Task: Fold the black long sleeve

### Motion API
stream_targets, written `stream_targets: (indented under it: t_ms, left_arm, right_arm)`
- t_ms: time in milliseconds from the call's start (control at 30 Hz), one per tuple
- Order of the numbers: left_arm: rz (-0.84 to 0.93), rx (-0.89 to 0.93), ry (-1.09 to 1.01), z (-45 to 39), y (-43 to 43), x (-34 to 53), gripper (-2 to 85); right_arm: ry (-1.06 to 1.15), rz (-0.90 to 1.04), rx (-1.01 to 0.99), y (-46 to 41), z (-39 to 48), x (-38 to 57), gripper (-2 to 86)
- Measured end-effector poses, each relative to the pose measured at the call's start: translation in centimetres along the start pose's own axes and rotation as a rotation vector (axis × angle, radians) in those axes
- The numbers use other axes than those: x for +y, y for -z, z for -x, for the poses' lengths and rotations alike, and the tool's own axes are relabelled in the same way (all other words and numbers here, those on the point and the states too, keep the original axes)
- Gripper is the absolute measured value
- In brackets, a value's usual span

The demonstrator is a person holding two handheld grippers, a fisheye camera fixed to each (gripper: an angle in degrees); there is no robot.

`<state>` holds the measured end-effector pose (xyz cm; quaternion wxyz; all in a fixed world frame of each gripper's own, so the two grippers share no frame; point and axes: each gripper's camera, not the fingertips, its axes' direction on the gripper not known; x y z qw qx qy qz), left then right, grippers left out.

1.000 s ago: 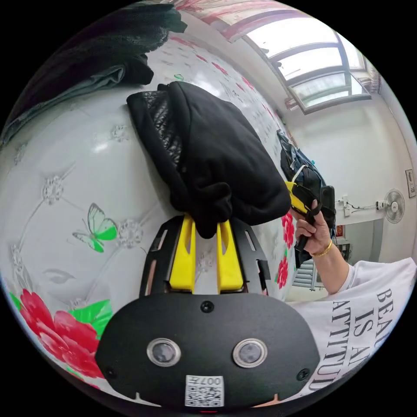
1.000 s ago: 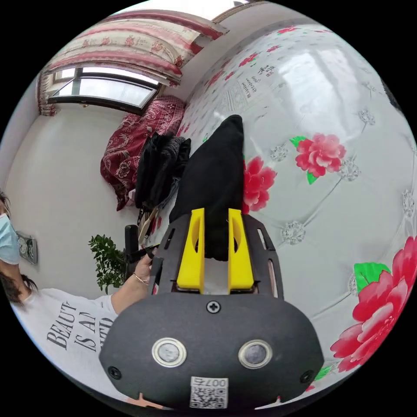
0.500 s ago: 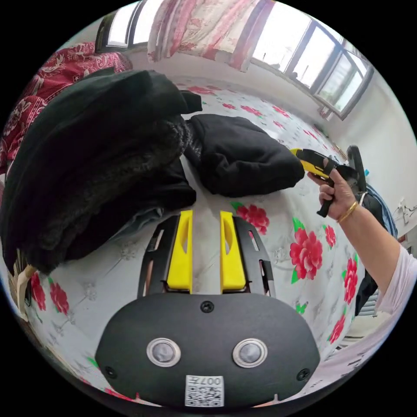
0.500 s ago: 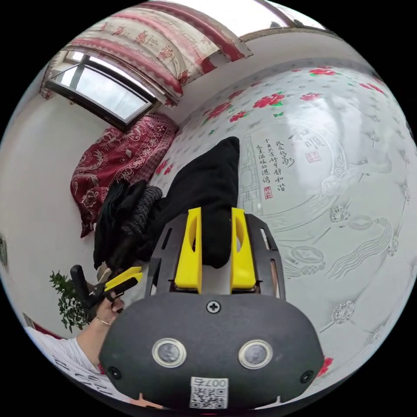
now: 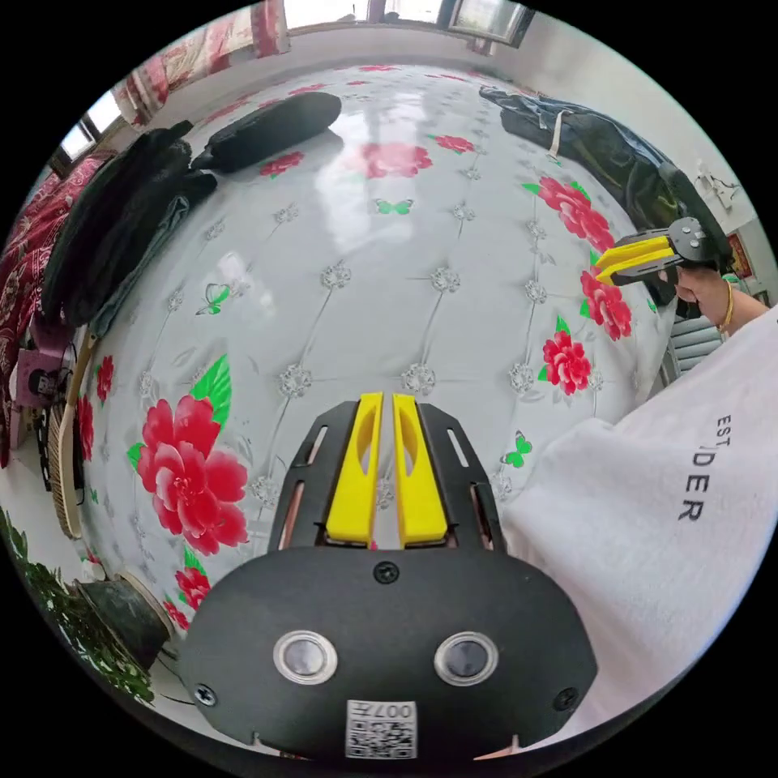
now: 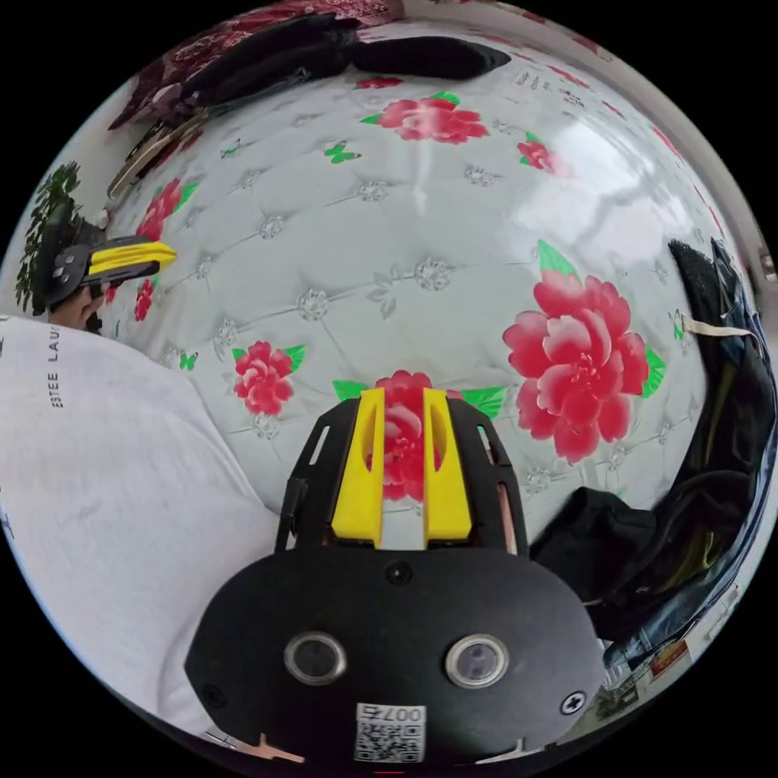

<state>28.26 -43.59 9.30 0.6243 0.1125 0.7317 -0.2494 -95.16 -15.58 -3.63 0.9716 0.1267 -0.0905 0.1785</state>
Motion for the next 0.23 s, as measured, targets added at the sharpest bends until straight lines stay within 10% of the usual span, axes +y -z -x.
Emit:
stream_targets:
  t_ms: [233]
  left_arm:
    - [0.142, 0.057, -0.088, -5.7, -4.3, 0.2, -0.7]
  right_arm:
    - [-0.116, -0.063, 0.124, -1.3, 7.2, 6.5, 6.9]
